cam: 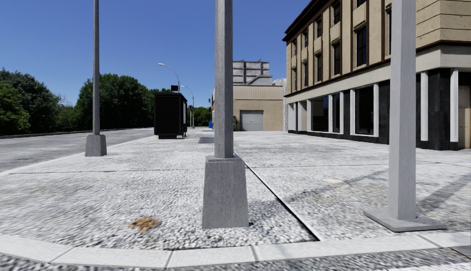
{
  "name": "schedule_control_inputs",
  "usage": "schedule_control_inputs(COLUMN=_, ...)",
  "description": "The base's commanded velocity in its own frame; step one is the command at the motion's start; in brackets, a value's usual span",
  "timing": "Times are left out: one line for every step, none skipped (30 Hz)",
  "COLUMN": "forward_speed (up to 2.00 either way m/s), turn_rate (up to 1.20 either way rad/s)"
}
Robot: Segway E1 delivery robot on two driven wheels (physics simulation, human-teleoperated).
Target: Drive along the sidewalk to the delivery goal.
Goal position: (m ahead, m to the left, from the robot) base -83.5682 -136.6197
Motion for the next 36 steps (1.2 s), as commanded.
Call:
schedule_control_inputs(forward_speed=0.00, turn_rate=0.32)
schedule_control_inputs(forward_speed=0.00, turn_rate=0.32)
schedule_control_inputs(forward_speed=0.00, turn_rate=0.35)
schedule_control_inputs(forward_speed=0.00, turn_rate=0.37)
schedule_control_inputs(forward_speed=0.00, turn_rate=0.37)
schedule_control_inputs(forward_speed=0.00, turn_rate=0.37)
schedule_control_inputs(forward_speed=0.00, turn_rate=0.41)
schedule_control_inputs(forward_speed=0.00, turn_rate=0.45)
schedule_control_inputs(forward_speed=0.00, turn_rate=0.47)
schedule_control_inputs(forward_speed=0.00, turn_rate=0.47)
schedule_control_inputs(forward_speed=0.00, turn_rate=0.48)
schedule_control_inputs(forward_speed=0.00, turn_rate=0.51)
schedule_control_inputs(forward_speed=0.00, turn_rate=0.52)
schedule_control_inputs(forward_speed=0.00, turn_rate=0.52)
schedule_control_inputs(forward_speed=0.00, turn_rate=0.54)
schedule_control_inputs(forward_speed=0.00, turn_rate=0.54)
schedule_control_inputs(forward_speed=0.00, turn_rate=0.54)
schedule_control_inputs(forward_speed=0.00, turn_rate=0.54)
schedule_control_inputs(forward_speed=0.00, turn_rate=0.54)
schedule_control_inputs(forward_speed=0.00, turn_rate=0.55)
schedule_control_inputs(forward_speed=0.00, turn_rate=0.55)
schedule_control_inputs(forward_speed=0.00, turn_rate=0.55)
schedule_control_inputs(forward_speed=0.00, turn_rate=0.55)
schedule_control_inputs(forward_speed=0.00, turn_rate=0.55)
schedule_control_inputs(forward_speed=0.00, turn_rate=0.55)
schedule_control_inputs(forward_speed=0.00, turn_rate=0.55)
schedule_control_inputs(forward_speed=0.00, turn_rate=0.55)
schedule_control_inputs(forward_speed=0.00, turn_rate=0.55)
schedule_control_inputs(forward_speed=0.00, turn_rate=0.55)
schedule_control_inputs(forward_speed=0.00, turn_rate=0.56)
schedule_control_inputs(forward_speed=0.00, turn_rate=0.56)
schedule_control_inputs(forward_speed=0.00, turn_rate=0.56)
schedule_control_inputs(forward_speed=0.00, turn_rate=0.56)
schedule_control_inputs(forward_speed=0.00, turn_rate=0.57)
schedule_control_inputs(forward_speed=0.00, turn_rate=0.57)
schedule_control_inputs(forward_speed=0.00, turn_rate=0.57)
